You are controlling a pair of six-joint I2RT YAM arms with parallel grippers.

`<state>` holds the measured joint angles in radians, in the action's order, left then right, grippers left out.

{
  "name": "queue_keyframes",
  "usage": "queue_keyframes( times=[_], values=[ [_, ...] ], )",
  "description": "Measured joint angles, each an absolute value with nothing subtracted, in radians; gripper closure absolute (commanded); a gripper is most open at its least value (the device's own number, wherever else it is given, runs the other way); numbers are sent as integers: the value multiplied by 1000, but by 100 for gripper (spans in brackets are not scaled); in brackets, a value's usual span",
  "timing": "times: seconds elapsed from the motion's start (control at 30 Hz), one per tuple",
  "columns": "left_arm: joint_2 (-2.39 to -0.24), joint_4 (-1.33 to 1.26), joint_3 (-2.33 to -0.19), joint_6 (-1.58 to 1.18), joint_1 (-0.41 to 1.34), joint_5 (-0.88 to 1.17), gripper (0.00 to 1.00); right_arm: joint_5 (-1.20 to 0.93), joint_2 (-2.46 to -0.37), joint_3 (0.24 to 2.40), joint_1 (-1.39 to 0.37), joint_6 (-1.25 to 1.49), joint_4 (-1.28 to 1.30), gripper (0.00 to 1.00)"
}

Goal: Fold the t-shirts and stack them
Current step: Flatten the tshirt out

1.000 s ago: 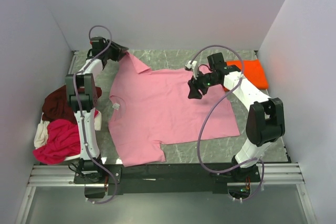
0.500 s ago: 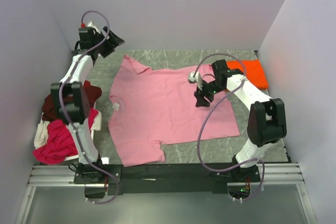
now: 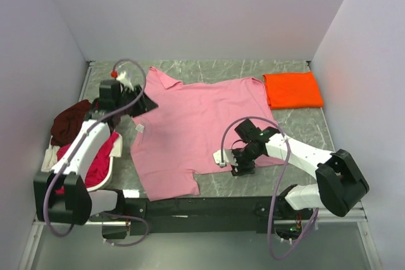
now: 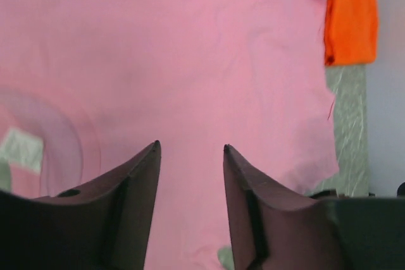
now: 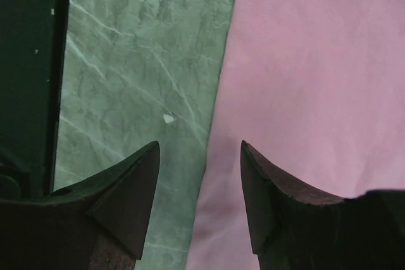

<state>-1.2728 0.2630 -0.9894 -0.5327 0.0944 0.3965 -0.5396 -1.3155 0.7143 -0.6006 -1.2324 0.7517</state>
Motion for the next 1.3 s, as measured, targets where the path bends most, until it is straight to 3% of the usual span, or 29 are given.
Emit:
queue_keyframes(
  times=[0.2, 0.3, 0.4, 0.63, 0.83, 1.07, 1.13, 1.2, 1.27, 1.3],
  values=[
    [-1153, 319, -782, -592, 192, 390, 58, -451, -1354, 698, -672, -1169, 645, 45],
    [-1150, 321, -713, -644, 272, 373, 61, -403, -1372, 684, -690, -1142, 596, 53],
    [-1159, 331, -662, -690, 328, 348, 77, -374, -1381, 679, -699, -1119, 580, 69],
    [-1256, 335, -611, -791, 459, 259, 86, -331, -1376, 671, -751, -1094, 564, 100],
    [-1285, 321, -516, -919, 591, 201, 93, -321, -1358, 659, -850, -1089, 562, 100],
    [-1022, 400, -369, -1105, 727, 138, 94, -341, -1337, 646, -1028, -1066, 596, 98],
    [-934, 473, -352, -1141, 735, 125, 94, -346, -1333, 646, -1063, -1050, 606, 75],
    [-865, 534, -352, -1159, 738, 113, 91, -350, -1323, 645, -1074, -1028, 620, 59],
    [-815, 583, -365, -1164, 738, 107, 87, -347, -1296, 643, -1069, -1005, 630, 56],
    [-803, 597, -374, -1163, 738, 106, 74, -348, -1269, 643, -1056, -988, 638, 54]
  ],
)
